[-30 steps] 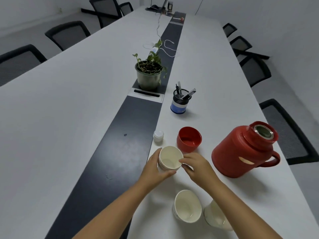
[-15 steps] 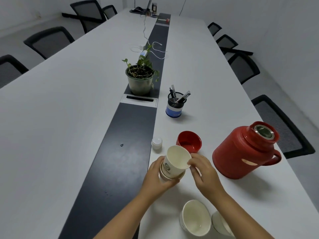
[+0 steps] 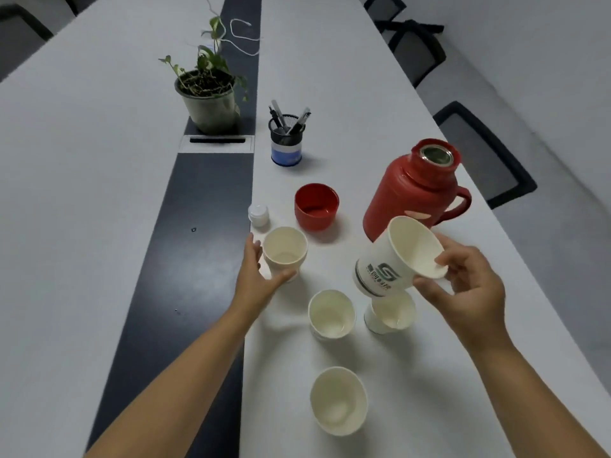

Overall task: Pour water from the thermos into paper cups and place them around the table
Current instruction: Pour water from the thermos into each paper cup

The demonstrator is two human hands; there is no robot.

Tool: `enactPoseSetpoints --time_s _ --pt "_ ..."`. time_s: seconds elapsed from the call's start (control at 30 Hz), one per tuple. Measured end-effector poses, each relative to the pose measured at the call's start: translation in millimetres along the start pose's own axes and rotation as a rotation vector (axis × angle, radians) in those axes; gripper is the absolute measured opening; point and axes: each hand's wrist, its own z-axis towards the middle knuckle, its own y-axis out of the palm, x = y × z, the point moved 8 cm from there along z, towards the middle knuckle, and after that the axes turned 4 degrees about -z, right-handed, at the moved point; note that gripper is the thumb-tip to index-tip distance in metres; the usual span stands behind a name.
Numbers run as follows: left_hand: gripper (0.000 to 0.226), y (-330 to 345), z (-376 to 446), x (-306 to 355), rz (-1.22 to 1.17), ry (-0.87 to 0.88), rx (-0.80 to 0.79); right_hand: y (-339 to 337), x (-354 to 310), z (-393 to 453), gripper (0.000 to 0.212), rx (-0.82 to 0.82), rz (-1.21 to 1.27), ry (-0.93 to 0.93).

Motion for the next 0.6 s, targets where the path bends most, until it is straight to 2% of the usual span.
enactPoseSetpoints --time_s 0.07,0.17,0.3,0.37,0.43,0.5,0.6 --pt "0.089 -11 -12 -7 0.077 -0.016 0.079 -22 2 -28 0.038 -0.005 -0.052 -0.032" --pt "0.062 -13 -57 -23 0.296 0.001 0.134 -38 16 -76 0.045 -0.058 -0.18 -0.052" --pt "0.041 25 -134 -59 0.577 0.068 -0.085 -33 46 -132 0.036 -0.114 -0.279 0.006" --pt "0.036 37 -162 -65 0.681 0.078 -0.124 -31 59 -148 0.033 -0.119 -0.288 0.066" --pt "0.044 47 -181 -70 0.766 0.056 -0.166 -29 69 -157 0.033 -0.122 -0.274 0.112" --pt "0.056 55 -192 -71 0.892 0.126 -0.161 -25 75 -163 0.034 -0.122 -0.267 0.12" --pt "0.052 57 -195 -71 0.997 0.11 -0.174 -22 80 -164 0.036 -0.104 -0.286 0.129"
